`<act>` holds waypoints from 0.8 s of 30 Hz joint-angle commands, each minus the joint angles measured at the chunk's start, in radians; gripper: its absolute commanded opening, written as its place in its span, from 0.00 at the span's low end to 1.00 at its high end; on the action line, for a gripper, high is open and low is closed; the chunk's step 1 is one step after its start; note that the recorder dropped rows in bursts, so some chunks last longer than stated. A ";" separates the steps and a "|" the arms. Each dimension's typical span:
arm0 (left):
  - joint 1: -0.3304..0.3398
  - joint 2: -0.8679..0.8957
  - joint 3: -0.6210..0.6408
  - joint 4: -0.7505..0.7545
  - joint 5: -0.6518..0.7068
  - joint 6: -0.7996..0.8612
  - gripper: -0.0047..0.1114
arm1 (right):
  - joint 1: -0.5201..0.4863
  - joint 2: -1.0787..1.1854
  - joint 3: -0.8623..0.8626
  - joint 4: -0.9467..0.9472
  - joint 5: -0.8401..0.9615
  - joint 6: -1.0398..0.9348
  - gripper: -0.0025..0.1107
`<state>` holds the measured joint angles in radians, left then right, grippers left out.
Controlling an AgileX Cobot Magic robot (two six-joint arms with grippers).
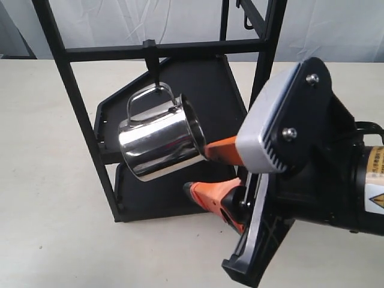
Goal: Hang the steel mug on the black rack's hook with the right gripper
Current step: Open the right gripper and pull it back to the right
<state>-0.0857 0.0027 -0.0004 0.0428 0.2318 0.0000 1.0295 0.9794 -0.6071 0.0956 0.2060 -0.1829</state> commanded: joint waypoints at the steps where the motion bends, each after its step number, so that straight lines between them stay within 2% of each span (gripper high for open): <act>1: -0.007 -0.003 0.000 0.003 0.000 0.000 0.05 | -0.006 -0.046 0.003 -0.044 0.021 0.040 0.34; 5: -0.007 -0.003 0.000 0.003 0.000 0.000 0.05 | -0.006 -0.108 -0.034 -0.151 0.156 0.166 0.03; 9: -0.007 -0.003 0.000 0.003 0.000 0.000 0.05 | -0.006 -0.156 -0.113 -0.438 0.390 0.505 0.01; 14: -0.007 -0.003 0.000 0.003 0.000 0.000 0.05 | -0.006 -0.158 -0.187 -0.780 0.856 1.096 0.01; 16: -0.007 -0.003 0.000 0.003 0.000 0.000 0.05 | -0.006 -0.155 -0.186 -0.828 0.977 1.166 0.01; 18: -0.007 -0.003 0.000 0.003 0.000 0.000 0.05 | -0.006 -0.155 -0.170 -0.830 0.953 1.162 0.01; 24: -0.007 -0.003 0.000 0.003 0.000 0.000 0.05 | -0.006 -0.143 -0.073 -0.887 0.643 1.099 0.01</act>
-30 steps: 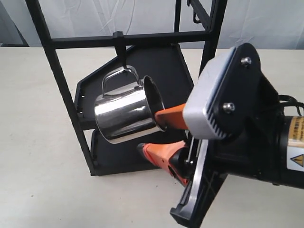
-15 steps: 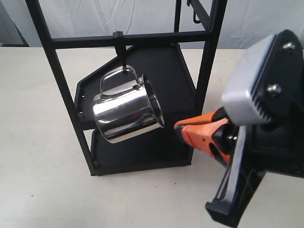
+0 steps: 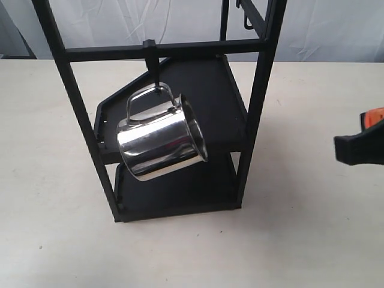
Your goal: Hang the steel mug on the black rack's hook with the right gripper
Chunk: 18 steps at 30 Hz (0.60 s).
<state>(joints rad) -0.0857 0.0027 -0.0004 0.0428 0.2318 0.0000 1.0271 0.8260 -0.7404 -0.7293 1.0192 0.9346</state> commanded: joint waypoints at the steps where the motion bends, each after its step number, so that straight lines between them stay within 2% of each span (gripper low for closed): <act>1: -0.007 -0.003 0.000 0.003 0.000 0.000 0.05 | -0.004 0.017 0.071 -0.070 -0.186 -0.019 0.01; 18: -0.007 -0.003 0.000 0.003 0.000 0.000 0.05 | -0.004 0.032 0.089 -0.066 -0.221 -0.019 0.01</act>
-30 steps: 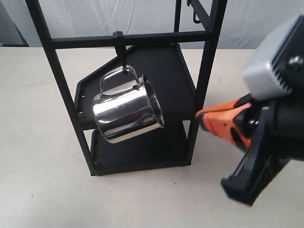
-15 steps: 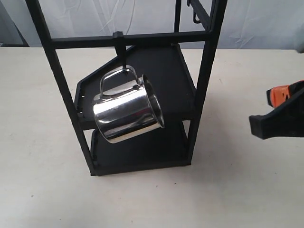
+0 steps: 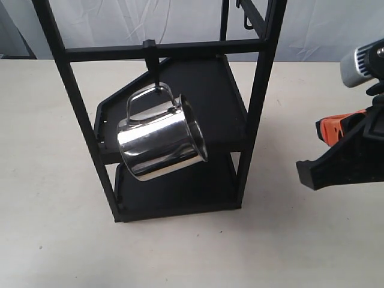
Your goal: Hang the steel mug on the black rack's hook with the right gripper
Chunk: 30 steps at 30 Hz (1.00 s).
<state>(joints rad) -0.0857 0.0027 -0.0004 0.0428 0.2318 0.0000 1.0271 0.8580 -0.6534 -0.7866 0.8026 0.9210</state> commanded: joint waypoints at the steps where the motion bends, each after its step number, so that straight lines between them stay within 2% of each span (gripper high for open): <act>1: -0.007 -0.003 0.000 0.003 0.000 0.000 0.05 | -0.004 0.000 0.002 -0.009 -0.004 -0.005 0.01; 7: -0.007 -0.003 0.000 0.003 0.000 0.000 0.05 | -0.009 -0.015 0.002 0.003 -0.006 -0.005 0.01; 9: -0.007 -0.003 0.000 0.003 0.000 0.000 0.05 | -0.060 -0.043 0.002 0.057 -0.035 -0.005 0.01; 11: -0.007 -0.003 0.000 0.003 0.000 0.000 0.05 | -0.162 -0.074 0.002 0.115 -0.102 0.000 0.01; 14: -0.007 -0.003 0.000 0.003 0.000 0.000 0.05 | -0.392 -0.140 0.013 0.245 -0.183 -0.003 0.01; 18: -0.006 -0.003 0.000 0.003 0.000 0.000 0.05 | -0.744 -0.292 0.095 0.475 -0.302 -0.248 0.01; 21: -0.006 -0.003 0.000 0.003 0.000 0.000 0.05 | -0.885 -0.396 0.144 0.541 -0.288 -0.378 0.01; 23: -0.006 -0.003 0.000 0.003 0.000 0.000 0.05 | -0.922 -0.432 0.163 0.541 -0.263 -0.401 0.01; 27: -0.006 -0.003 0.000 0.003 0.000 0.000 0.05 | -0.934 -0.454 0.178 0.515 -0.240 -0.411 0.01; 30: -0.006 -0.003 0.000 0.003 0.000 0.000 0.05 | -0.934 -0.466 0.231 0.532 -0.308 -0.431 0.01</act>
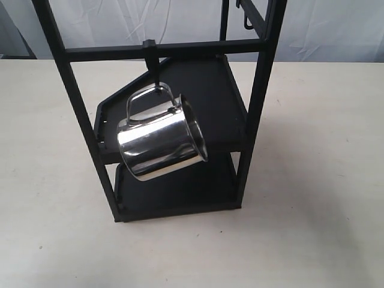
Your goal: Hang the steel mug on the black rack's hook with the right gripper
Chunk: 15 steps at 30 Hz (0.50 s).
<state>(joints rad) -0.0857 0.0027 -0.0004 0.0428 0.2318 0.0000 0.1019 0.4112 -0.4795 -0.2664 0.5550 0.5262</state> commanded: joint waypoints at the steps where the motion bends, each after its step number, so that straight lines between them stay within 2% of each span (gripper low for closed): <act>1: -0.006 -0.003 0.000 0.003 0.000 0.000 0.05 | -0.009 -0.038 0.081 0.019 -0.082 -0.051 0.01; 4: -0.006 -0.003 0.000 0.003 0.000 0.000 0.05 | -0.024 -0.093 0.152 0.080 -0.106 -0.141 0.01; 8: -0.006 -0.003 0.000 0.003 0.000 0.000 0.05 | -0.096 -0.172 0.232 0.166 -0.106 -0.304 0.01; 15: -0.006 -0.003 0.000 0.003 0.000 0.000 0.05 | -0.190 -0.265 0.295 0.243 -0.119 -0.467 0.01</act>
<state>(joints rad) -0.0857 0.0027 -0.0004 0.0428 0.2318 0.0000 -0.0652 0.1732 -0.1980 -0.0597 0.4665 0.1329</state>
